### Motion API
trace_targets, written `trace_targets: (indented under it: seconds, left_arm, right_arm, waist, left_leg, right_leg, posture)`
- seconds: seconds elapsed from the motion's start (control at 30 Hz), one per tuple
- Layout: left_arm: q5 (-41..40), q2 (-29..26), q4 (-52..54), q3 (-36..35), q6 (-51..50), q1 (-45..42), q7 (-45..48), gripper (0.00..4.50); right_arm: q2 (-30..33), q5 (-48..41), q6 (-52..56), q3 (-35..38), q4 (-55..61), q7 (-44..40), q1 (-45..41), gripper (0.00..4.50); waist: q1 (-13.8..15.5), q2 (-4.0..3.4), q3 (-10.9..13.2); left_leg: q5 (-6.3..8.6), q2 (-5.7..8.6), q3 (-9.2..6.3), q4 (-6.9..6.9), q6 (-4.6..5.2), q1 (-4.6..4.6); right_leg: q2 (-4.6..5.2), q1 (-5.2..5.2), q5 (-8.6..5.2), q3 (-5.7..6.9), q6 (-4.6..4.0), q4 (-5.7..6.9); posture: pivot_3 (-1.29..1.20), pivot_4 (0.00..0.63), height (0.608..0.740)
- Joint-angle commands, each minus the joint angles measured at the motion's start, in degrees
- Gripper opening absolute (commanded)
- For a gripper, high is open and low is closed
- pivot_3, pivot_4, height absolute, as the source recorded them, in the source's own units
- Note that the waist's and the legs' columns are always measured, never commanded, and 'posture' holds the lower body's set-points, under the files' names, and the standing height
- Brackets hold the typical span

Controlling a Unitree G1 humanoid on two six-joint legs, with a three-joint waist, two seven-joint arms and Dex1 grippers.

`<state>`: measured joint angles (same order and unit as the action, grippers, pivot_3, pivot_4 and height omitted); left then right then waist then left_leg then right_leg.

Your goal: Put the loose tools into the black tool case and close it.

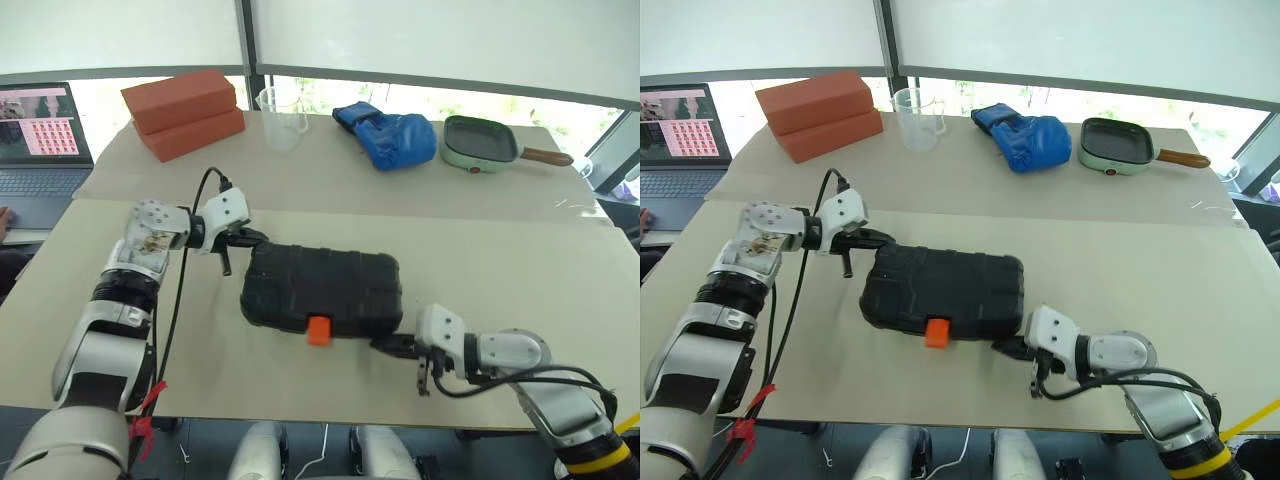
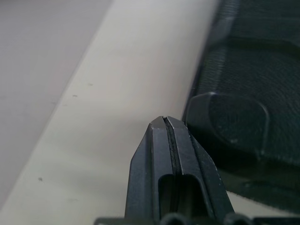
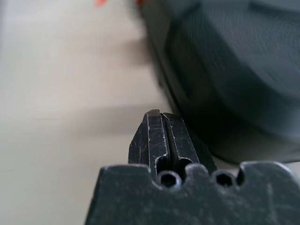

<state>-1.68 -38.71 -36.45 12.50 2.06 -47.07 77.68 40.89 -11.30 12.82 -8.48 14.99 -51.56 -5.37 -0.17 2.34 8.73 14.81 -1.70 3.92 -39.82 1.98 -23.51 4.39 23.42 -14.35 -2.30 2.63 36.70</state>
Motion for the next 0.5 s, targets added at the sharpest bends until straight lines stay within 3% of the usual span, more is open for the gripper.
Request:
trace_targets:
  seconds: [0.03,0.2,0.33,0.5]
  left_arm:
    - [-1.67,-1.09,6.01,0.79,-2.2,3.63,4.77,0.02]
    - [-1.42,-1.99,6.41,-2.55,-2.02,2.5,1.22,0.02]
    - [-7.44,-0.72,10.04,-6.14,-13.72,-3.36,1.62,0.02]
    - [-15.09,2.09,24.53,-5.18,-28.53,-4.6,3.37,0.02]
  right_arm:
    - [-0.43,0.89,-2.58,3.53,-1.79,2.37,-1.73,0.0]
    - [0.94,-1.13,-2.53,4.77,0.39,-0.09,0.65,0.0]
    - [3.71,-5.97,-0.95,8.38,4.86,-4.04,4.75,0.0]
    - [5.26,-12.4,3.05,12.77,9.66,-5.73,7.99,0.0]
  waist:
    - [0.18,0.0,0.0]
    - [0.68,0.0,0.01]
    - [0.99,0.01,0.02]
    - [0.8,-0.01,0.0]
  left_leg:
    - [0.0,-0.01,0.0,0.0,0.0,-0.01]
    - [-0.01,-0.02,-0.05,-0.07,0.0,-0.23]
    - [-0.01,0.0,-0.09,-0.15,0.0,-0.35]
    - [0.01,0.0,-0.15,-0.21,0.03,-0.39]
  right_leg:
    - [0.0,0.0,0.0,0.01,0.0,0.0]
    - [-0.01,0.21,0.01,0.02,0.0,0.08]
    - [-0.02,0.28,0.02,0.05,0.01,0.1]
    - [0.01,0.24,0.06,0.04,0.09,0.07]
  posture:
    - [0.0,0.15,0.738]
    - [0.0,0.15,0.738]
    - [0.0,0.15,0.738]
    - [0.0,0.15,0.738]
